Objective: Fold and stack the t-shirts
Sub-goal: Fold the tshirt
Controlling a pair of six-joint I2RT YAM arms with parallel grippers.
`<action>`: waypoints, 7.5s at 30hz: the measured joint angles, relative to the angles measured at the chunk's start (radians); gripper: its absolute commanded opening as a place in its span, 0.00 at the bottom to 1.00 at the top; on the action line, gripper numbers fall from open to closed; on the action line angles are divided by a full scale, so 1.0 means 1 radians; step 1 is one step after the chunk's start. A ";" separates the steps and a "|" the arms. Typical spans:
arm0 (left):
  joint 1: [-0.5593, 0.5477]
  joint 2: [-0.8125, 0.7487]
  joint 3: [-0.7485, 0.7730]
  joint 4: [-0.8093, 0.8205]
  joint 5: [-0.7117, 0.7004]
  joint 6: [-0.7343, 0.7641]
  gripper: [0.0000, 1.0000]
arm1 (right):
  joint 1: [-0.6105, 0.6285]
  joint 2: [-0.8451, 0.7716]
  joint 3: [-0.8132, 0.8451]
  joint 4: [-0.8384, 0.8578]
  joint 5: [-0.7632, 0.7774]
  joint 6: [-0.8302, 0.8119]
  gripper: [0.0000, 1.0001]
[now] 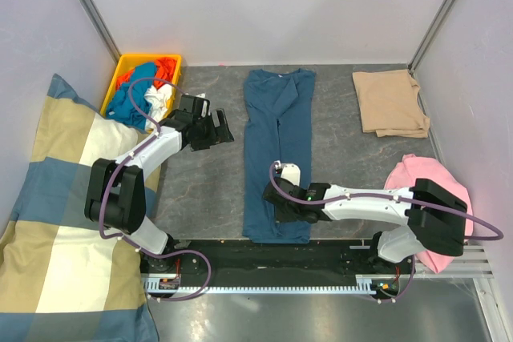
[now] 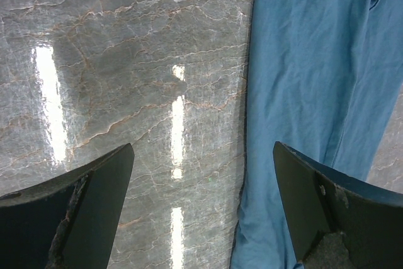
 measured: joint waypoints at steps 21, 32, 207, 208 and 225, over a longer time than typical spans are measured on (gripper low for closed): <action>-0.007 0.009 -0.009 0.011 0.006 -0.001 1.00 | 0.003 -0.190 -0.035 -0.192 0.071 0.074 0.48; -0.014 0.009 -0.013 0.014 0.006 -0.002 1.00 | 0.037 -0.164 -0.024 -0.138 0.014 0.038 0.52; -0.291 0.090 0.176 0.047 -0.084 -0.188 0.02 | -0.479 0.003 0.134 0.200 0.349 -0.349 0.07; -0.284 0.110 0.185 0.051 -0.078 -0.184 0.02 | -0.490 0.031 0.147 0.217 0.332 -0.364 0.07; -0.160 0.353 0.305 0.093 0.006 -0.125 1.00 | -0.666 0.288 0.297 0.313 0.129 -0.443 0.89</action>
